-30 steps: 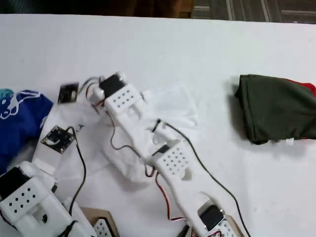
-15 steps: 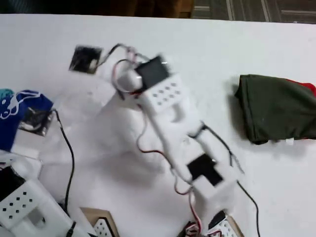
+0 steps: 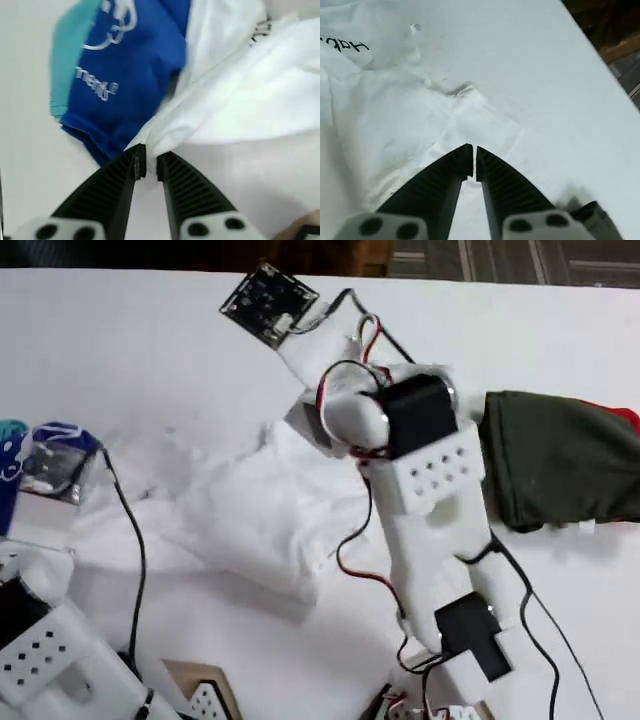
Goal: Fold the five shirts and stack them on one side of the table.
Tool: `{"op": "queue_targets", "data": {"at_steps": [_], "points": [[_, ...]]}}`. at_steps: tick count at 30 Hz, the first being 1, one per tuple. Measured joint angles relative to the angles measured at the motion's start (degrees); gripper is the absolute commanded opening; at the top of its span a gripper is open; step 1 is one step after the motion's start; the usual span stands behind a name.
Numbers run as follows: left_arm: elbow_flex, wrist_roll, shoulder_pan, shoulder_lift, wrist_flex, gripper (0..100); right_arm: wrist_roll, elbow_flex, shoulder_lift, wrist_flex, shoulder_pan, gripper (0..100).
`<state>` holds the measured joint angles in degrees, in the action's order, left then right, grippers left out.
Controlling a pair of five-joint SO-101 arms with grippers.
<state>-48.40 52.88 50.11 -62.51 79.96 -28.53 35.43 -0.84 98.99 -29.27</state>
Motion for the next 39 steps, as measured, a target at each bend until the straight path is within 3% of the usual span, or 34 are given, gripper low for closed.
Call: {"op": "queue_targets", "data": {"at_steps": [4, 8, 15, 21, 29, 39], "points": [[-5.36, 0.35, -0.62, 0.00, -2.02, 3, 3.08, -7.74, 7.30, -6.42, 0.00, 2.2], [-6.42, 0.35, -2.46, -0.09, -2.11, 3, 4.57, -6.42, 19.69, -9.41, 0.00, 2.2], [-12.04, 0.35, -5.01, 0.00, -2.99, 3, 4.66, 13.27, 44.04, -4.92, 0.00, 16.0], [-13.54, 0.35, -5.19, 0.00, -3.69, 3, 3.08, 30.86, 60.75, 1.05, -0.09, 16.3], [-13.54, 0.35, -5.19, 0.00, -3.69, 3, 3.08, 34.20, 62.42, 1.05, -5.10, 16.3], [-13.54, 0.35, -5.19, 0.00, -3.69, 3, 3.08, 34.29, 62.51, 1.05, -5.36, 16.3]]}}
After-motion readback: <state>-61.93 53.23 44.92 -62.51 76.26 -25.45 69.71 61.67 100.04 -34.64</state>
